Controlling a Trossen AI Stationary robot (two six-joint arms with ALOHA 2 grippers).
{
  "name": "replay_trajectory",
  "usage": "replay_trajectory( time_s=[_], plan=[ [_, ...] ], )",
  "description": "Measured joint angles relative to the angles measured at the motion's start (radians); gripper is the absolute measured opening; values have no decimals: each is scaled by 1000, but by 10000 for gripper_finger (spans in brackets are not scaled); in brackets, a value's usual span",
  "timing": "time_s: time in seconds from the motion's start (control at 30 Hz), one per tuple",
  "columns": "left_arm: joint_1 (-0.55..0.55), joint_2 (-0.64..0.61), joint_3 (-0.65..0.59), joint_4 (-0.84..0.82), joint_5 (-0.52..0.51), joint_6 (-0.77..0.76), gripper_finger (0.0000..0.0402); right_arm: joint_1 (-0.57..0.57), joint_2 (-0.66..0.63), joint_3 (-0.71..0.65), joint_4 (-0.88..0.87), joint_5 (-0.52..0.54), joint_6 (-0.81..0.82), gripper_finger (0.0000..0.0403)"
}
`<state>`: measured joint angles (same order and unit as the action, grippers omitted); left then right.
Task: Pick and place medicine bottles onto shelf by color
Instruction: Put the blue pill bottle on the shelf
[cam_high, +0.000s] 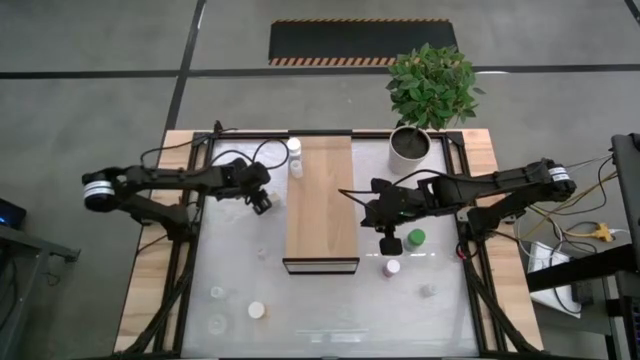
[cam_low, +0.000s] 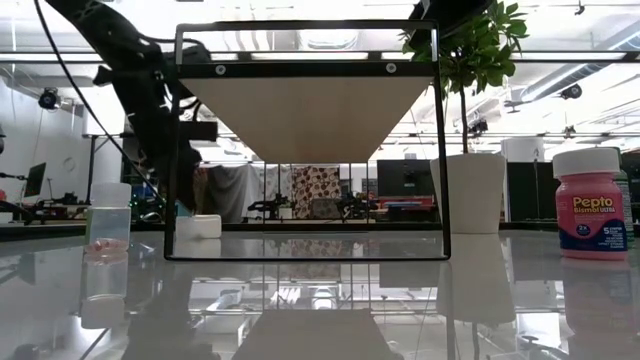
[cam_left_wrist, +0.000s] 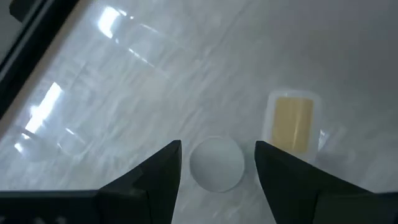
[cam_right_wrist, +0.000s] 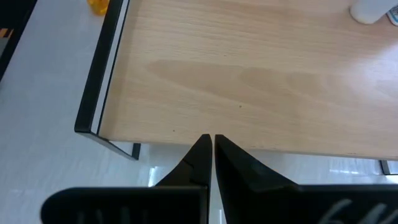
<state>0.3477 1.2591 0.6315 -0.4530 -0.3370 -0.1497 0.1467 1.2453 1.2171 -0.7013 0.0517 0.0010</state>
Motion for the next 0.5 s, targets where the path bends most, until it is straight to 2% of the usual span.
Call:
replay_trajectory(
  time_s=[0.2, 0.43, 0.5],
  plan=[
    [0, 30, 0, 0, 3, 0, 171, 0, 0, -1, 0, 0, 0, 11],
    [0, 6, 0, -1, 3, 24, 89, 0, 0, -14, 0, 0, 11, 11],
    [0, -4, 1, -5, 3, 25, 78, 0, 0, -20, 1, 0, 15, 11]
  ],
)
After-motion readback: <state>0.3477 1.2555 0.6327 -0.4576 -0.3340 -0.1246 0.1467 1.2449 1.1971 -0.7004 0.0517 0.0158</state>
